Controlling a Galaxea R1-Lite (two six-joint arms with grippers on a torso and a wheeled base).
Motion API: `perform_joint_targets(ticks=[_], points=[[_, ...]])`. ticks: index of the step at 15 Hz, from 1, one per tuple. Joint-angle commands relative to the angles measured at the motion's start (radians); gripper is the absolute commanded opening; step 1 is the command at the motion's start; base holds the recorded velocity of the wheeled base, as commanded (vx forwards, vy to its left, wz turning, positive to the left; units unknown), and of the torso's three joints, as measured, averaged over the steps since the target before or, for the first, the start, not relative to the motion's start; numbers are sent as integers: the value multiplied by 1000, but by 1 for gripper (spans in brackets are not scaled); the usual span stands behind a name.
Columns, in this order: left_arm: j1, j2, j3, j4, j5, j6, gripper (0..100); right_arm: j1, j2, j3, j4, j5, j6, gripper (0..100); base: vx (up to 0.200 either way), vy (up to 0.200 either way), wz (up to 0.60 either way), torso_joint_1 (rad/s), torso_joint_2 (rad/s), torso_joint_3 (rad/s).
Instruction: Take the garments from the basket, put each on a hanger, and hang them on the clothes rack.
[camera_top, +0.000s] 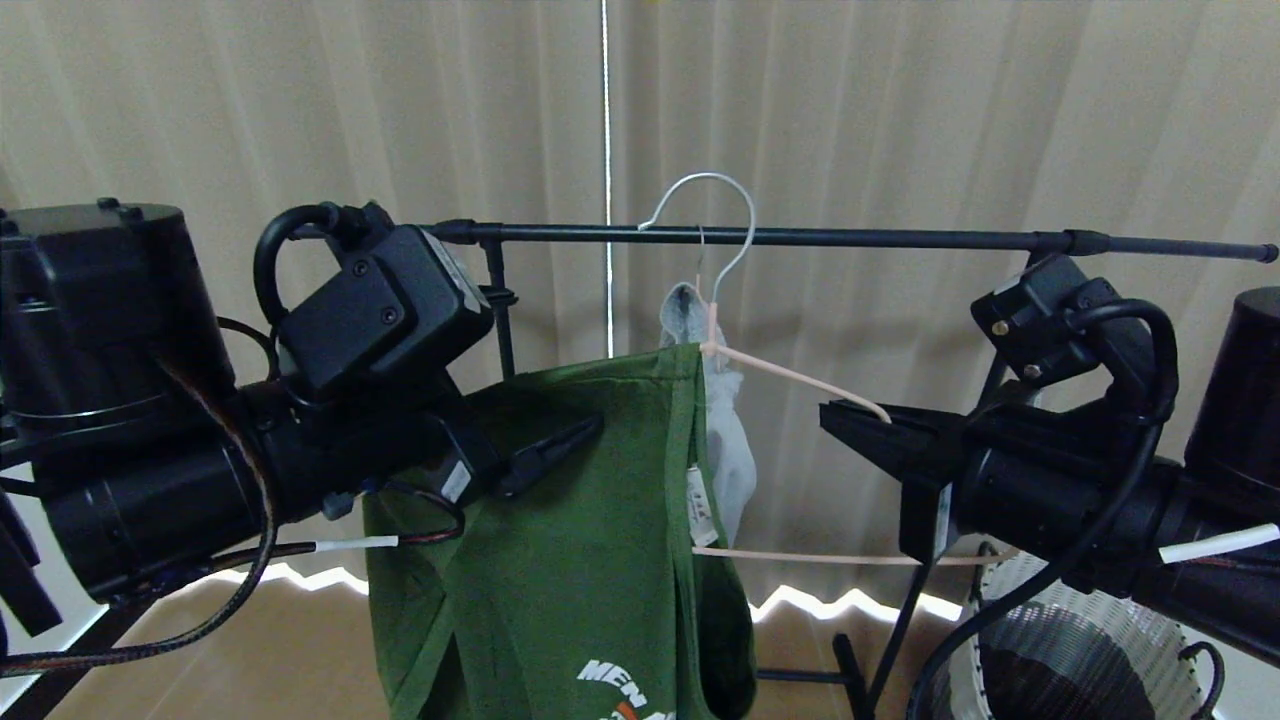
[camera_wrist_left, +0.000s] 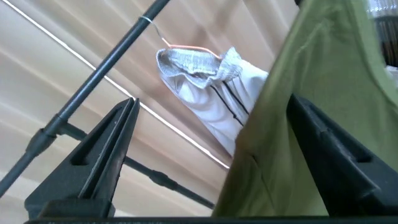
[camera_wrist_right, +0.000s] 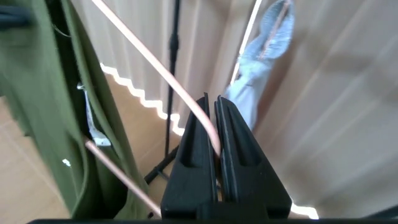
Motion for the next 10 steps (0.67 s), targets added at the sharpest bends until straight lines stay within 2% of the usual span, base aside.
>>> perform_joint_targets(ticks=[1,5,6,10], points=[[3,30,-6,-2,2,2,100,22,-10,3,-2,0,1,0,0,0,0,0,0,0],[3,36,2,-34,2,6,100,48,-10,3,-3,0,1,0,0,0,0,0,0,0],[3,36,4,-34,2,6,0,52,-10,3,-14,0,1,0,0,0,0,0,0,0],[3,33,13,-35,2,13,0,60,-8,5,-37,0,1,0,0,0,0,0,0,0]])
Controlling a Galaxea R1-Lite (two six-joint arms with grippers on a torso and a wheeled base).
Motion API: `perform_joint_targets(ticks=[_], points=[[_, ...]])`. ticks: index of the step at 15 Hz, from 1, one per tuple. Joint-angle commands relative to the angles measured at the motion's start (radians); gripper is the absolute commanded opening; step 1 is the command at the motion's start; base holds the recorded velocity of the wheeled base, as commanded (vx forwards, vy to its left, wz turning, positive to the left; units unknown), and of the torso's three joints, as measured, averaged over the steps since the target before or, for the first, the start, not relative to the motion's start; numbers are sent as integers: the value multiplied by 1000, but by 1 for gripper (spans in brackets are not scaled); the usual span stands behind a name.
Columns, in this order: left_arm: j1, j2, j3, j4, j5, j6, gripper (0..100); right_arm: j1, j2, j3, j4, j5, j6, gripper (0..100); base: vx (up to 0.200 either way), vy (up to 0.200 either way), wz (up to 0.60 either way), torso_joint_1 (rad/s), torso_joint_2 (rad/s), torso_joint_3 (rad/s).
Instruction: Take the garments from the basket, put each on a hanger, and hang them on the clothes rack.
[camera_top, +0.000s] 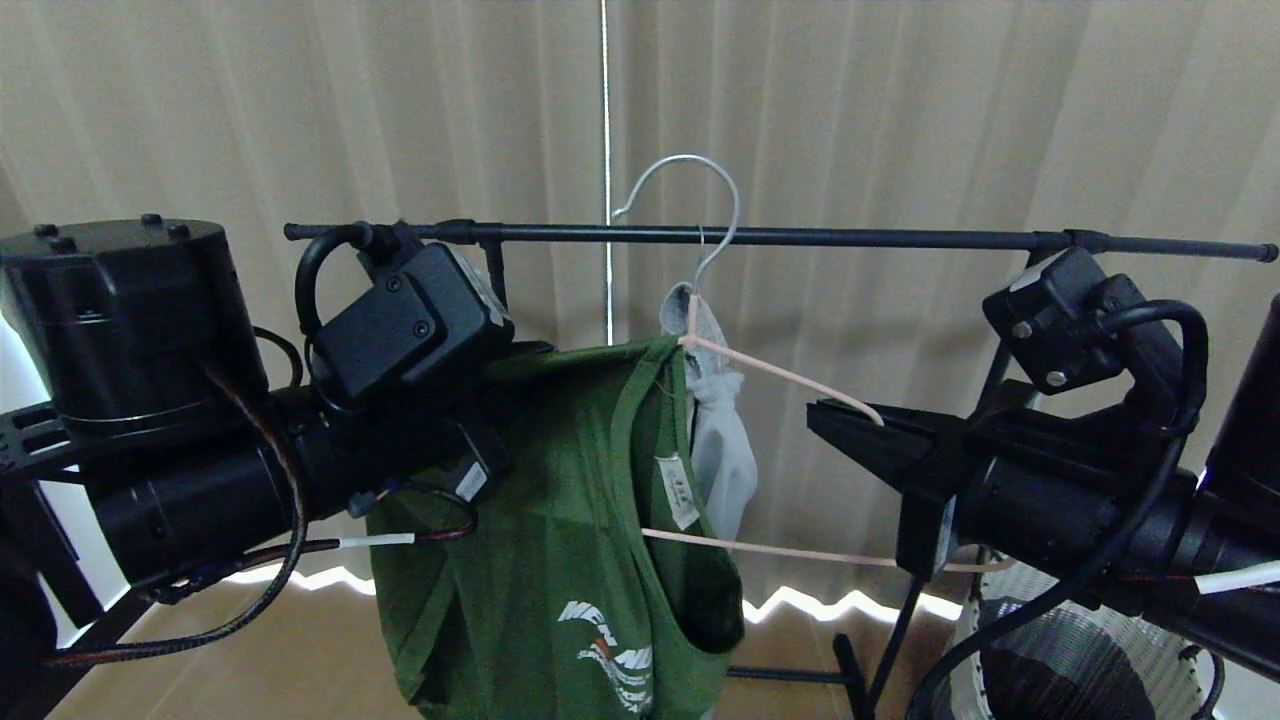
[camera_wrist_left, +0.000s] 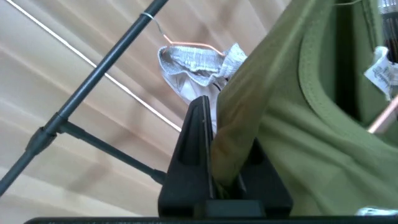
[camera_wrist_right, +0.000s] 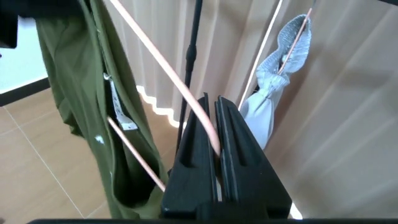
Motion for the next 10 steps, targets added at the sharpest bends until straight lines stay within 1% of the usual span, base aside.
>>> perform_joint_targets(ticks=[1,5,7,8,9,10], points=[[-1,-2,9,0,-1,-1,0,3,1,-1,-1,0,1,0,0,0,0,0,0,0],[-1,-11,31,-1,1,1,0,2,1,-1,-6,0,-1,0,0,0,0,0,0,0],[-3,-30,51,-15,4,24,0,2,1,2,-1,0,-4,0,0,0,0,0,0,0],[-1,-33,60,-29,6,38,0,2,1,9,-3,0,-4,100,0,0,0,0,0,0],[-1,-37,66,-41,13,47,0,2,1,15,-4,-1,-4,100,0,0,0,0,0,0],[0,-45,72,-44,70,48,0,0,1,21,-6,-6,-4,100,0,0,0,0,0,0]])
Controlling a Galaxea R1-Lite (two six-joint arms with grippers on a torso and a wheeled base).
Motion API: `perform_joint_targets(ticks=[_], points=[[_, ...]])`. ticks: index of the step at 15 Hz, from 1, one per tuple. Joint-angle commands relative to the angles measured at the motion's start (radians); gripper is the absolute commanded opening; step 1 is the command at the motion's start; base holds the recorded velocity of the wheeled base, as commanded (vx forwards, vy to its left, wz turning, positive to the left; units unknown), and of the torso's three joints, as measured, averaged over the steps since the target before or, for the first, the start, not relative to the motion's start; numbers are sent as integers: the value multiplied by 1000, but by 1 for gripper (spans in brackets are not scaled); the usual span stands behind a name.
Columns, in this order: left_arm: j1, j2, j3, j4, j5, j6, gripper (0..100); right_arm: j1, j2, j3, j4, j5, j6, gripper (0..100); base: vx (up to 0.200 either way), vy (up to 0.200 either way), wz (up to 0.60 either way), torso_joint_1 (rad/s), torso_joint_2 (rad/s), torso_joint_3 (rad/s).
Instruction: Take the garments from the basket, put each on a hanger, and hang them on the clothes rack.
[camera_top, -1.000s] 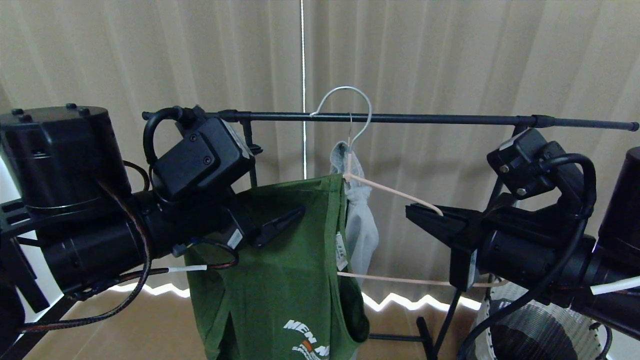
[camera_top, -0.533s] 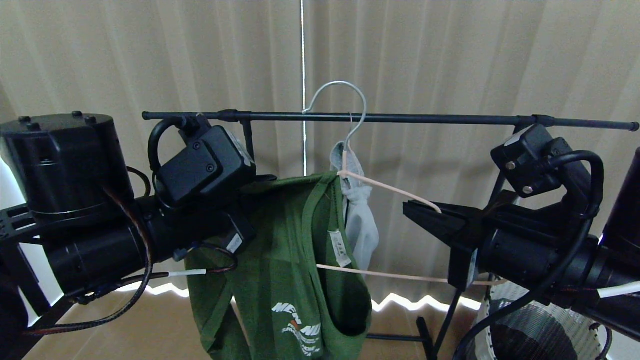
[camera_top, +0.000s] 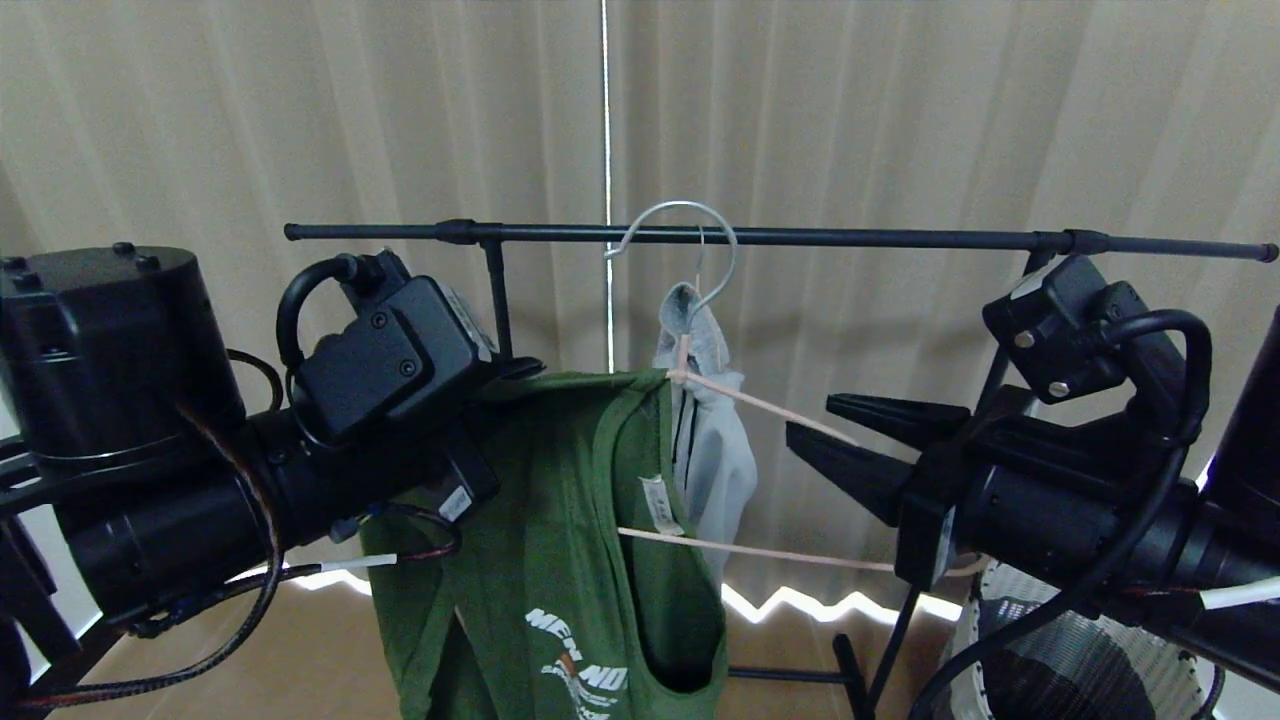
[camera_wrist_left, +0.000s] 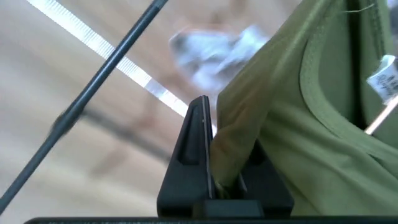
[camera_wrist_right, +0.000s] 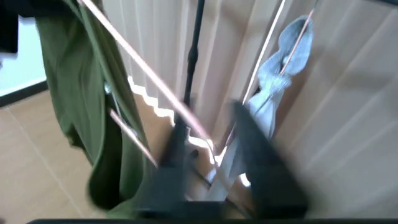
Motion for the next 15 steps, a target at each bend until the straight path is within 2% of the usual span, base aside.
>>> perform_joint_targets(ticks=[1,3,4,6,8,10,12,15], points=[[5,-17,9,-5,91,-5,0,-5,-1,8,4,-4,0,100,0,0,0,0,0,0],[42,-20,9,-5,201,-20,0,-36,-18,12,4,-4,0,100,0,0,0,0,0,0],[57,-18,11,-5,223,-34,0,-38,-21,20,4,-4,0,100,0,0,0,0,0,0],[83,-14,16,-5,289,-132,0,-38,-24,78,4,0,-5,100,0,0,0,0,0,0],[69,-15,9,-7,294,-230,0,-33,-10,112,4,3,-5,100,0,0,0,0,0,0],[46,-15,0,-26,287,-284,0,-31,22,106,3,5,-5,100,0,0,0,0,0,0],[25,-17,-4,-54,287,-304,0,-16,47,103,-2,3,-3,100,0,0,0,0,0,0],[-26,-20,-24,-83,286,-309,0,10,133,106,-131,3,-8,100,0,0,0,0,0,0]])
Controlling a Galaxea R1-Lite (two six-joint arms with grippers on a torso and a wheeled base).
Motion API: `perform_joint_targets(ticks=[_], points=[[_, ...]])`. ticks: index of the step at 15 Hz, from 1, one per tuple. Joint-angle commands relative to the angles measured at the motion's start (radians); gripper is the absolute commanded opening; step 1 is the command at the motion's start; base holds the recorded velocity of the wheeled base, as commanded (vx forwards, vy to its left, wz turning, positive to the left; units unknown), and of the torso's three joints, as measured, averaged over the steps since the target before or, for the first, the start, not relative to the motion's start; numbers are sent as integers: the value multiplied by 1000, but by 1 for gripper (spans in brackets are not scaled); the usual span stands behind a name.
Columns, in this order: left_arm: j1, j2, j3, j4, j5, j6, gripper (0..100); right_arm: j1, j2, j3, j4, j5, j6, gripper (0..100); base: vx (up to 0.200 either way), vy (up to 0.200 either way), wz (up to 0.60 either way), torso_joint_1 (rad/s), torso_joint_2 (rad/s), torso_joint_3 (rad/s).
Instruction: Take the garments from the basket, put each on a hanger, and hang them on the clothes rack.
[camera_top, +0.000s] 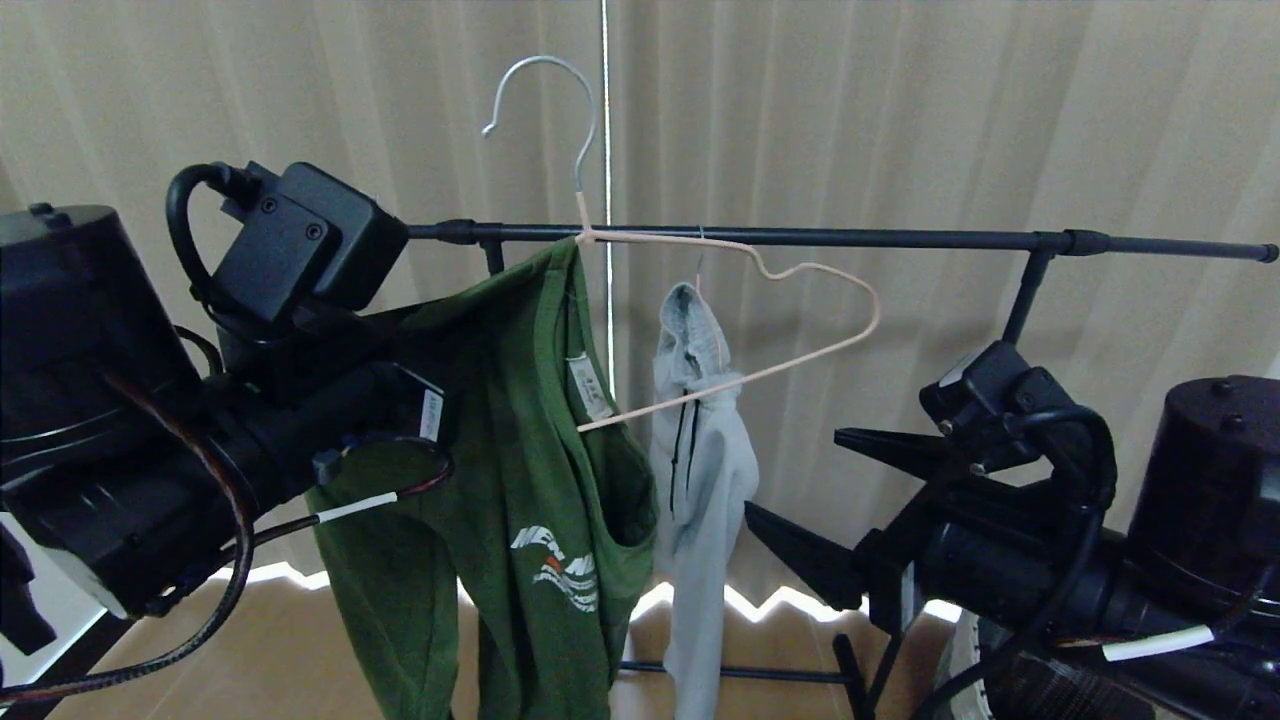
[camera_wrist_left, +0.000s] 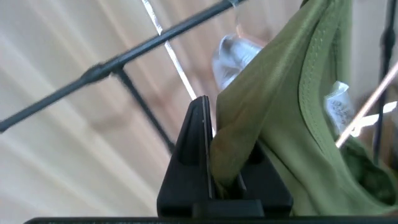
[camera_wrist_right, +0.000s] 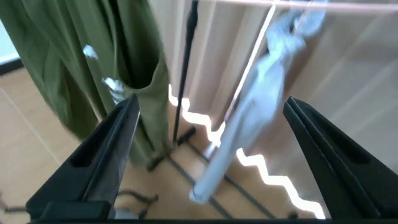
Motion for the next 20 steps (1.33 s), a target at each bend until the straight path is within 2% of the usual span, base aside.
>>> perform_joint_targets(ticks=[1,4,7,13,15,17,20], points=[[-34,-1,-12,-13,0,-1,0,13,81,-3,-42,0,-4,100,0,0,0,0,0,0],[-80,-1,-10,-37,3,1,0,13,110,-27,-45,0,-2,100,0,0,0,0,0,0],[-91,1,-10,-37,3,1,0,30,122,-30,-45,0,-2,100,0,0,0,0,0,0],[-100,-2,-12,-42,2,-1,0,61,170,-15,-44,-8,-2,100,0,0,0,0,0,0],[-100,-21,-7,-42,3,-33,0,53,173,30,-41,-16,-2,100,0,0,0,0,0,0],[-95,-36,-3,-40,8,-57,0,15,162,83,-42,-48,-2,100,0,0,0,0,0,0],[-40,-47,37,-40,6,-37,0,-117,78,120,-33,-78,-5,100,0,0,0,0,0,0]])
